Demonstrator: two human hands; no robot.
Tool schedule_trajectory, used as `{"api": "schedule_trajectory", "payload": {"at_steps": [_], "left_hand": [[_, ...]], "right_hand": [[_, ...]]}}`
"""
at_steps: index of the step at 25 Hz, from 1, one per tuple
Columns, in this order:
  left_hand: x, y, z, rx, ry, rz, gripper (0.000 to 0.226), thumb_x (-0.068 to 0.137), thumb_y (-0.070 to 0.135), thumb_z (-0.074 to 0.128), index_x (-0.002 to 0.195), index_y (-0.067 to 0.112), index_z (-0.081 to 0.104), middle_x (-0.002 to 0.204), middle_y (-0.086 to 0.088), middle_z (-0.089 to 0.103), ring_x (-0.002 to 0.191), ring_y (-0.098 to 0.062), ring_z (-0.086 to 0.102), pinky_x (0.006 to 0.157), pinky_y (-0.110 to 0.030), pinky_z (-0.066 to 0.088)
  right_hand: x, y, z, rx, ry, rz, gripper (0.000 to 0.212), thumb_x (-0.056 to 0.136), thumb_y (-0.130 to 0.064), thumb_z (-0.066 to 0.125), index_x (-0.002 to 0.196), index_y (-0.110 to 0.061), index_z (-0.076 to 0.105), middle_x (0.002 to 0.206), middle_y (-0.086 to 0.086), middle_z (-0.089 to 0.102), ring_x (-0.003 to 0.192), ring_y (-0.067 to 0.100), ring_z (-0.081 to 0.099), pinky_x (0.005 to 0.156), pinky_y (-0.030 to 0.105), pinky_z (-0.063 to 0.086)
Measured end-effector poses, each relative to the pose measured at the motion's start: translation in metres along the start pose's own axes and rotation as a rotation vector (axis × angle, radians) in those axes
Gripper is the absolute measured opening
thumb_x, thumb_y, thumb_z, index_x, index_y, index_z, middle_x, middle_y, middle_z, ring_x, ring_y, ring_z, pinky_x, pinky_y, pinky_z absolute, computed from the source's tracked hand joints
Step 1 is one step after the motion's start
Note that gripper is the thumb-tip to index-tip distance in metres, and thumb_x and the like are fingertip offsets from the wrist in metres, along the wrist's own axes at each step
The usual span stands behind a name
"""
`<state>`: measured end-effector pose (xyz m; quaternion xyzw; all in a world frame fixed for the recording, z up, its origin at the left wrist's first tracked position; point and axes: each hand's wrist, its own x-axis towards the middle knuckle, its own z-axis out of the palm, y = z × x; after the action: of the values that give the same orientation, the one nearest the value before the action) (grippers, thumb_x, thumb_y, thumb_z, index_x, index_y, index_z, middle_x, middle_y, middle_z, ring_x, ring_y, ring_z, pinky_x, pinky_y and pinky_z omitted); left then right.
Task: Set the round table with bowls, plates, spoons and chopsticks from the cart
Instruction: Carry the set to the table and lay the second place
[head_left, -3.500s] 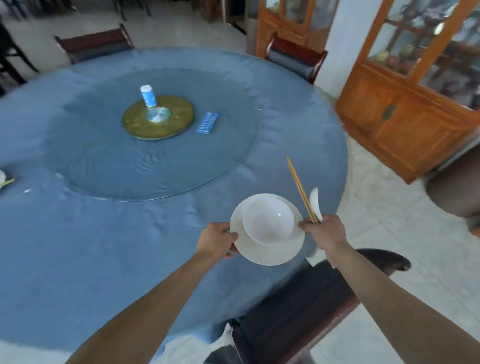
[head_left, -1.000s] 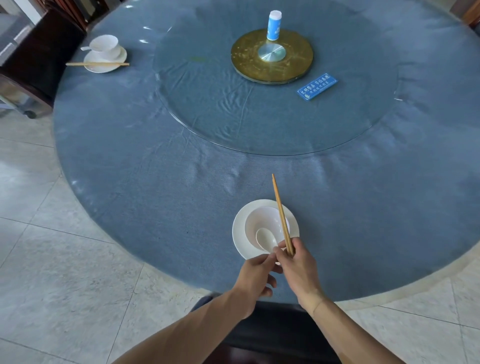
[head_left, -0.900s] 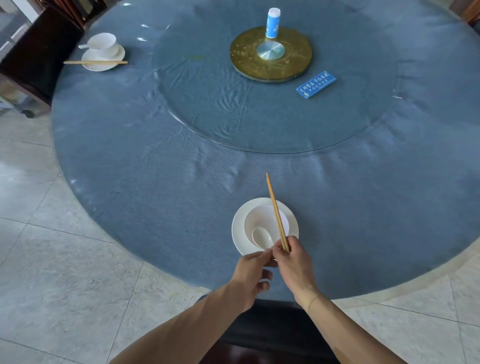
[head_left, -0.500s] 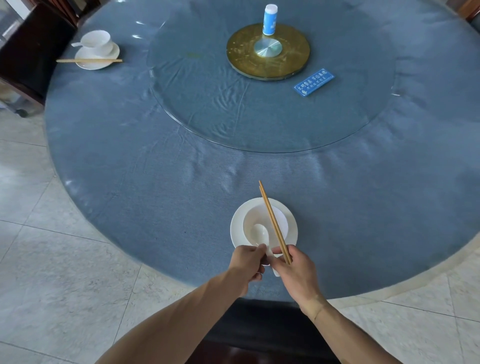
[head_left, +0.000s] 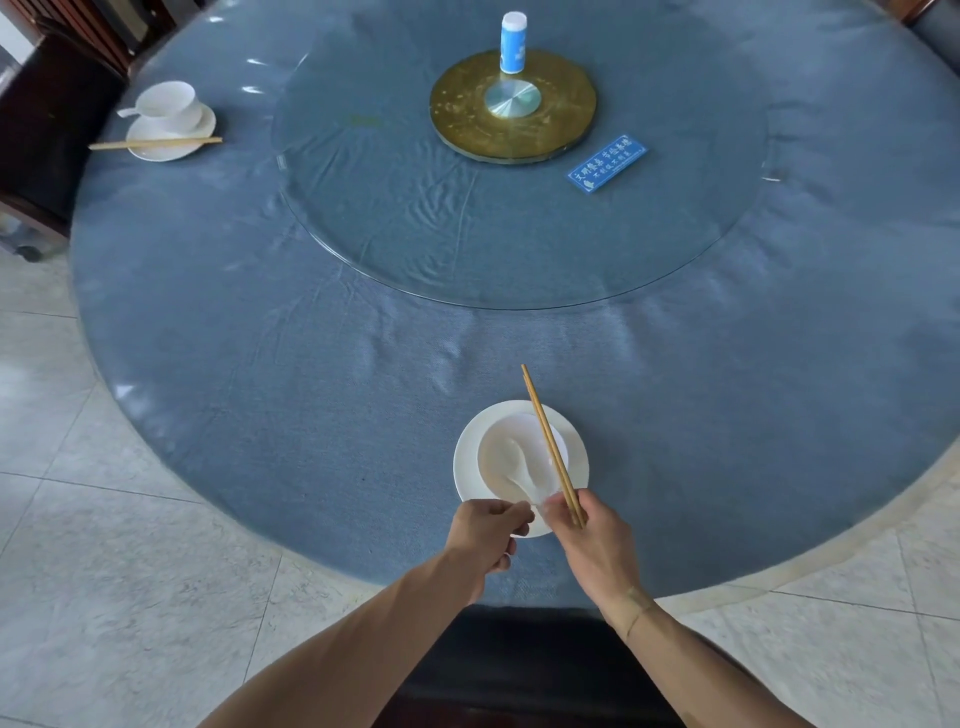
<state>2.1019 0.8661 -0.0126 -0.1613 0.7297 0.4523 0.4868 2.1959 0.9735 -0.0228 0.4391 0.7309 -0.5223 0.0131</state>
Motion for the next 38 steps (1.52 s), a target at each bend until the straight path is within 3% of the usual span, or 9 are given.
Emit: {"api": "schedule_trajectory", "payload": {"at_steps": [2,6,9,12,15,18,29,33,38], "left_hand": [[-0.001,-0.001,-0.004,0.081,0.007,0.043,0.019,0.088,0.022,0.066,0.082,0.006,0.072,0.069,-0.001,0.062,0.045,-0.011,0.044,0.042,-0.021,0.036],[-0.008,-0.011,-0.010,0.514,0.041,0.296,0.028,0.087,0.032,0.059,0.077,0.006,0.062,0.067,0.001,0.055,0.055,-0.013,0.042,0.048,-0.020,0.035],[-0.017,-0.018,0.004,0.700,-0.158,0.383,0.034,0.090,0.041,0.056,0.084,0.009,0.067,0.076,-0.001,0.063,0.063,-0.011,0.049,0.061,-0.023,0.042],[-0.018,-0.023,0.030,0.797,-0.348,0.292,0.032,0.094,0.037,0.054,0.102,0.011,0.071,0.101,-0.007,0.071,0.073,-0.015,0.058,0.074,-0.032,0.051],[-0.017,-0.032,0.049,0.723,-0.441,0.216,0.031,0.097,0.037,0.053,0.101,0.012,0.071,0.100,-0.014,0.071,0.076,-0.017,0.059,0.061,-0.029,0.050],[-0.015,-0.039,0.054,0.583,-0.421,0.173,0.029,0.096,0.036,0.054,0.092,0.013,0.072,0.083,-0.005,0.067,0.068,-0.013,0.056,0.050,-0.022,0.043],[0.004,-0.045,0.042,0.398,-0.311,0.104,0.021,0.098,0.031,0.058,0.084,0.028,0.073,0.078,-0.004,0.062,0.068,-0.014,0.051,0.049,-0.019,0.040],[0.010,-0.039,0.037,0.387,-0.291,0.119,0.024,0.097,0.028,0.060,0.095,0.010,0.075,0.074,0.000,0.065,0.058,-0.006,0.053,0.049,-0.019,0.044],[0.013,-0.039,0.034,0.410,-0.268,0.137,0.024,0.096,0.030,0.062,0.095,0.010,0.075,0.079,-0.003,0.071,0.060,-0.008,0.060,0.052,-0.019,0.050]], "right_hand": [[-0.003,0.006,-0.011,0.045,0.100,0.011,0.036,0.093,-0.044,0.056,0.065,-0.021,0.053,0.059,-0.010,0.053,0.057,0.009,0.048,0.056,0.025,0.038],[-0.008,0.021,-0.037,0.287,0.142,0.112,0.030,0.102,-0.034,0.045,0.089,-0.025,0.070,0.079,-0.005,0.062,0.066,0.009,0.053,0.064,0.029,0.041],[-0.007,0.025,-0.048,0.450,0.009,0.229,0.031,0.104,-0.029,0.043,0.097,-0.015,0.070,0.077,0.004,0.056,0.059,0.014,0.048,0.052,0.029,0.041],[-0.004,0.029,-0.045,0.564,-0.088,0.338,0.028,0.103,-0.024,0.046,0.101,-0.006,0.068,0.074,0.004,0.056,0.064,0.015,0.052,0.058,0.029,0.047],[0.001,0.032,-0.033,0.645,-0.110,0.398,0.026,0.102,-0.021,0.049,0.100,-0.003,0.068,0.071,0.003,0.056,0.064,0.014,0.053,0.061,0.030,0.050],[0.010,0.030,-0.017,0.671,-0.102,0.436,0.024,0.100,-0.021,0.055,0.095,-0.004,0.071,0.068,0.002,0.058,0.061,0.013,0.054,0.059,0.029,0.051],[0.014,0.045,-0.014,0.207,-0.216,0.327,0.035,0.093,-0.047,0.059,0.083,-0.018,0.076,0.079,-0.003,0.076,0.079,0.013,0.071,0.071,0.027,0.057],[0.015,0.050,-0.019,0.119,-0.223,0.246,0.012,0.091,-0.033,0.066,0.086,-0.026,0.073,0.077,-0.010,0.075,0.075,0.010,0.072,0.068,0.029,0.061],[0.015,0.049,-0.020,0.076,-0.230,0.232,0.007,0.089,-0.026,0.069,0.084,-0.027,0.073,0.075,-0.012,0.075,0.071,0.005,0.072,0.056,0.021,0.053]]}}
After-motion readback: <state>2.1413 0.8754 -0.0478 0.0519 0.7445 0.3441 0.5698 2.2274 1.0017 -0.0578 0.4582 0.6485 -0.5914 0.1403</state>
